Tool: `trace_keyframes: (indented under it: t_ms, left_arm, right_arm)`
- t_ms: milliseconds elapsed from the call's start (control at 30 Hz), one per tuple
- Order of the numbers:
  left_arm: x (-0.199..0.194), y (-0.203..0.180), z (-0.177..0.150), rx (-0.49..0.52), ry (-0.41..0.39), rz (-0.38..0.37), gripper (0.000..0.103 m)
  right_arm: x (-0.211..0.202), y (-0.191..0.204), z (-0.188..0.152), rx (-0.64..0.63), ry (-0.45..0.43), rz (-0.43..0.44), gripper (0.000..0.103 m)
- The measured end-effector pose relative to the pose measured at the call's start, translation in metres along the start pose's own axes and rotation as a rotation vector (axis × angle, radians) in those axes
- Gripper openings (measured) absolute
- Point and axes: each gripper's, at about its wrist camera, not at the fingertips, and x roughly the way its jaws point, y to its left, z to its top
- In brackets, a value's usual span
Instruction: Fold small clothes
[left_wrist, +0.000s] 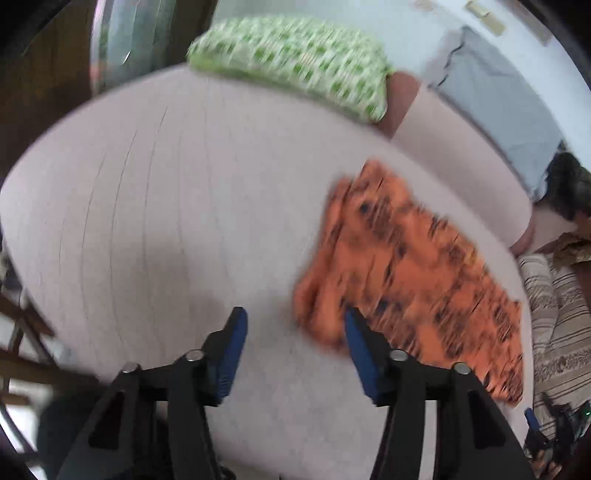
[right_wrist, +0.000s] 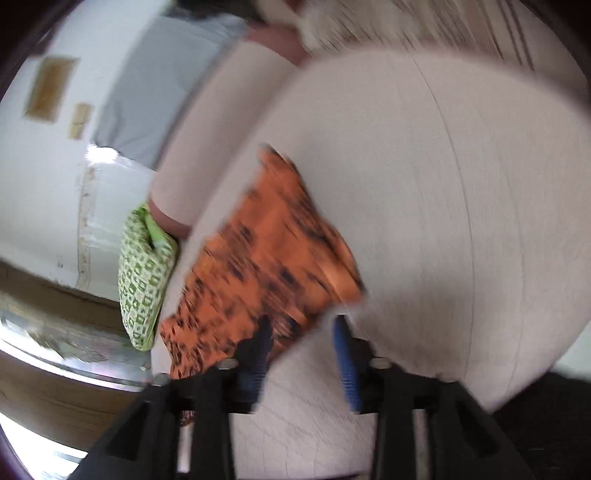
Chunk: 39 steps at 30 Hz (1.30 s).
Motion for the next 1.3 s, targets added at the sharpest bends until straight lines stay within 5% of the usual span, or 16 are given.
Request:
trace_keyframes:
  t_ms: [33, 67, 300, 400, 433, 500, 633, 733, 767, 867, 900, 933, 1067, 1167, 1300]
  left_arm:
    - [0.001, -0.004, 0.009, 0.014, -0.01, -0.002, 0.057]
    - [0.006, -0.012, 0.021, 0.036, -0.016, -0.022, 0.058]
    - [0.077, -0.057, 0.063, 0.237, 0.1, -0.027, 0.061]
    - [0.107, -0.056, 0.062, 0.25, 0.189, -0.024, 0.033]
    - [0.113, -0.053, 0.06, 0.251, 0.19, 0.007, 0.014]
    - [0.109, -0.05, 0.059, 0.247, 0.175, 0.011, 0.004]
    - [0.05, -0.051, 0.056, 0.239, -0.033, 0.008, 0.004]
    - [0.082, -0.043, 0.038, 0.257, 0.088, 0.091, 0.008]
    - [0.097, -0.036, 0.034, 0.237, 0.138, 0.095, 0.012]
    - [0.084, -0.037, 0.04, 0.208, 0.09, 0.07, 0.035]
    - [0.078, -0.038, 0.045, 0.194, 0.084, 0.03, 0.053]
    - [0.072, -0.041, 0.05, 0.199, 0.065, 0.02, 0.056]
    - [0.068, -0.06, 0.07, 0.275, 0.001, 0.025, 0.056]
    - [0.097, -0.066, 0.082, 0.277, 0.044, 0.03, 0.056]
    - [0.125, -0.064, 0.092, 0.321, 0.063, 0.104, 0.02]
  right_arm:
    - [-0.003, 0.012, 0.006, -0.029, -0.03, -0.007, 0.075]
    - [-0.006, 0.023, 0.011, -0.061, -0.061, -0.016, 0.077]
    - [0.037, 0.055, 0.044, -0.188, -0.007, -0.044, 0.077]
    - [0.055, 0.058, 0.04, -0.202, 0.019, -0.055, 0.077]
    - [0.057, 0.053, 0.038, -0.21, 0.029, -0.062, 0.077]
    - [0.057, 0.044, 0.036, -0.23, 0.044, -0.075, 0.077]
    - [0.059, 0.039, 0.04, -0.25, 0.047, -0.102, 0.077]
    - [0.061, 0.037, 0.046, -0.249, 0.043, -0.106, 0.077]
    - [0.063, 0.036, 0.048, -0.24, 0.049, -0.106, 0.077]
    - [0.068, 0.03, 0.057, -0.176, 0.078, -0.074, 0.077]
    - [0.067, 0.028, 0.062, -0.163, 0.074, -0.072, 0.077]
    - [0.065, 0.028, 0.067, -0.162, 0.058, -0.072, 0.078]
    - [0.073, 0.035, 0.092, -0.186, 0.054, -0.08, 0.079]
    - [0.096, 0.046, 0.113, -0.236, 0.078, -0.087, 0.079]
    - [0.13, 0.057, 0.127, -0.321, 0.093, -0.142, 0.079]
